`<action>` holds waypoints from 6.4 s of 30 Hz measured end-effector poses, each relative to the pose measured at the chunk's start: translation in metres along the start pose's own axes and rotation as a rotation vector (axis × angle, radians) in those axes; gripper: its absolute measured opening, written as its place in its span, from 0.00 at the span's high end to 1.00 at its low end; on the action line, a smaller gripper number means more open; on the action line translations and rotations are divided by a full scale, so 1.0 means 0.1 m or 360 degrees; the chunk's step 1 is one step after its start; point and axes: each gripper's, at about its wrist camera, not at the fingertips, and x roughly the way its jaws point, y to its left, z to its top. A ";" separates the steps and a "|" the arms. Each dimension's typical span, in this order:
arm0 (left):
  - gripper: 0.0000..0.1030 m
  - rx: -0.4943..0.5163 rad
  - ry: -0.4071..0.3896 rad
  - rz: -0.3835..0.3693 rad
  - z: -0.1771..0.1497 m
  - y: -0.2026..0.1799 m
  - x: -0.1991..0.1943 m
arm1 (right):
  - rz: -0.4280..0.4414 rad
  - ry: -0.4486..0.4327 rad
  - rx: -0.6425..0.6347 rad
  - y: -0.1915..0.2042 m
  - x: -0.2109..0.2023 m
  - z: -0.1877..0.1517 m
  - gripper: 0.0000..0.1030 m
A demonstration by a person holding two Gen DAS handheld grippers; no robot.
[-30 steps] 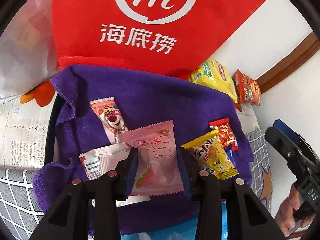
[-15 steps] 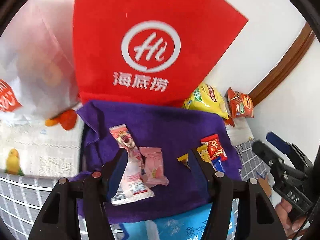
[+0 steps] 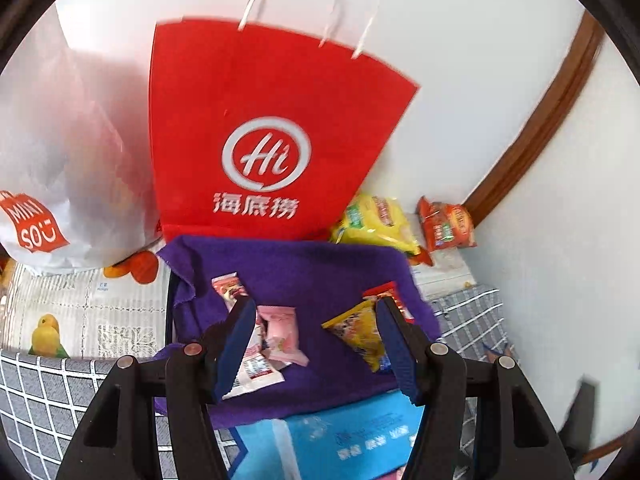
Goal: Organize snacks
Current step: 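Lower both snacks onto the purple towel and open both grippers, then grasp the pink-and-white biscuit packet with the right gripper, then grasp the green triangular snack bag with the left gripper, then carry the green bag and biscuit packet over the purple towel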
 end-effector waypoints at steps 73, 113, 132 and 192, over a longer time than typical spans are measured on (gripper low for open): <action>0.54 -0.0024 0.0272 0.0266 -2.18 0.58 -0.46 | 0.0023 -0.0095 0.0107 -0.04 -0.06 -1.04 0.44; 0.55 0.0150 0.0062 0.0456 -2.40 0.53 -0.25 | -0.0092 -0.0042 0.0025 0.06 0.18 -1.01 0.45; 0.55 0.0164 0.0065 0.0460 -2.42 0.51 -0.25 | -0.0087 -0.0055 0.0074 0.03 0.19 -1.02 0.46; 0.59 -0.0109 -0.0161 0.0296 -0.09 0.24 -0.38 | 0.0056 -0.0422 0.0027 0.24 -0.20 1.63 0.48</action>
